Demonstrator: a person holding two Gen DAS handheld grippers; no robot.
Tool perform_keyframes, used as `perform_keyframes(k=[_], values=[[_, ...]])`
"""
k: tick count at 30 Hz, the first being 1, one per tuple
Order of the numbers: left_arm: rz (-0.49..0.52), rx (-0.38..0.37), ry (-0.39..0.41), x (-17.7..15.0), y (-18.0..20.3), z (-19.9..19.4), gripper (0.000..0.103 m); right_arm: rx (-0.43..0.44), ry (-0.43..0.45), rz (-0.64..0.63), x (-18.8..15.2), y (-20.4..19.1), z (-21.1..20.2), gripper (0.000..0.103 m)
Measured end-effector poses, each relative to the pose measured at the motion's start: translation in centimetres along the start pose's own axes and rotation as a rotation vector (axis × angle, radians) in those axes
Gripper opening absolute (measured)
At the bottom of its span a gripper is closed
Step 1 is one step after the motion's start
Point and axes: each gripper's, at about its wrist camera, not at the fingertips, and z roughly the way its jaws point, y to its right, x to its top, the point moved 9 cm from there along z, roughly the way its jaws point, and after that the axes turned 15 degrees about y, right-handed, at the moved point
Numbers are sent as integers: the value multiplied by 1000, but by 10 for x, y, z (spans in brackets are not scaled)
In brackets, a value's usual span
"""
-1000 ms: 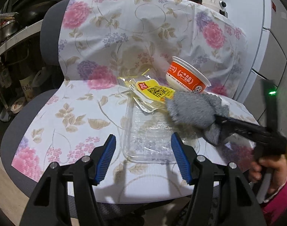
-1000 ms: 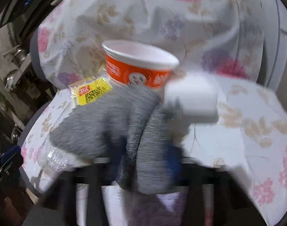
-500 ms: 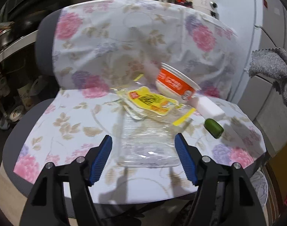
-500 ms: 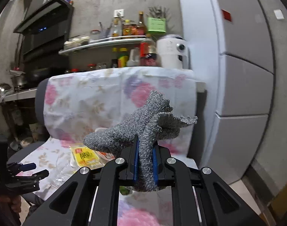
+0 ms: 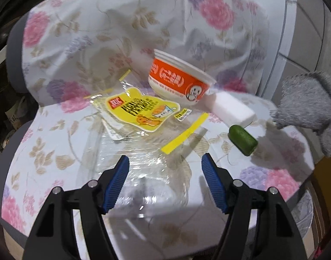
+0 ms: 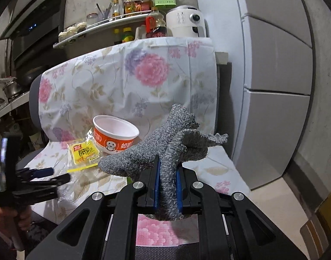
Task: Collect trash
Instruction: 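Grasp the grey cloth with the right gripper while the left gripper grasps the yellow packet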
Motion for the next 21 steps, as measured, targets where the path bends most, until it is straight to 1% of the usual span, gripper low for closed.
perform_keyframes(k=[1, 3, 5, 6, 8, 10, 12, 15, 16, 18, 19, 20, 21], values=[[0, -2, -17, -1, 3, 7, 67, 2, -1, 0, 0, 0, -1, 13], [14, 1, -20, -1, 7, 13, 67, 4, -4, -7, -2, 0, 0, 13], [83, 31, -13, 1, 14, 18, 67, 6, -5, -10, -3, 0, 1, 13], [140, 51, -13, 2, 19, 21, 67, 8, -8, -8, -4, 1, 1, 13], [201, 67, -35, 2, 25, 29, 67, 11, -13, -3, -4, 2, 3, 13], [232, 66, -65, 1, 31, 41, 67, 12, -15, 1, -4, 4, 4, 13], [253, 88, -71, 2, 32, 48, 67, 13, -14, 1, -3, 5, 4, 13], [264, 93, -78, 5, 33, 59, 67, 12, -16, -2, -3, 6, 5, 13], [258, 96, -84, 6, 32, 63, 66, 9, -15, -1, -3, 5, 5, 13], [246, 104, -89, 6, 28, 68, 54, 6, -16, 0, -2, 7, 5, 14], [234, 102, -84, 7, 27, 69, 43, 5, -15, 1, -2, 8, 4, 14], [215, 94, -72, 10, 26, 68, 39, 5, -15, 1, -2, 9, 4, 13], [183, 76, -50, 14, 23, 65, 38, 5, -15, -2, -2, 9, 3, 13]])
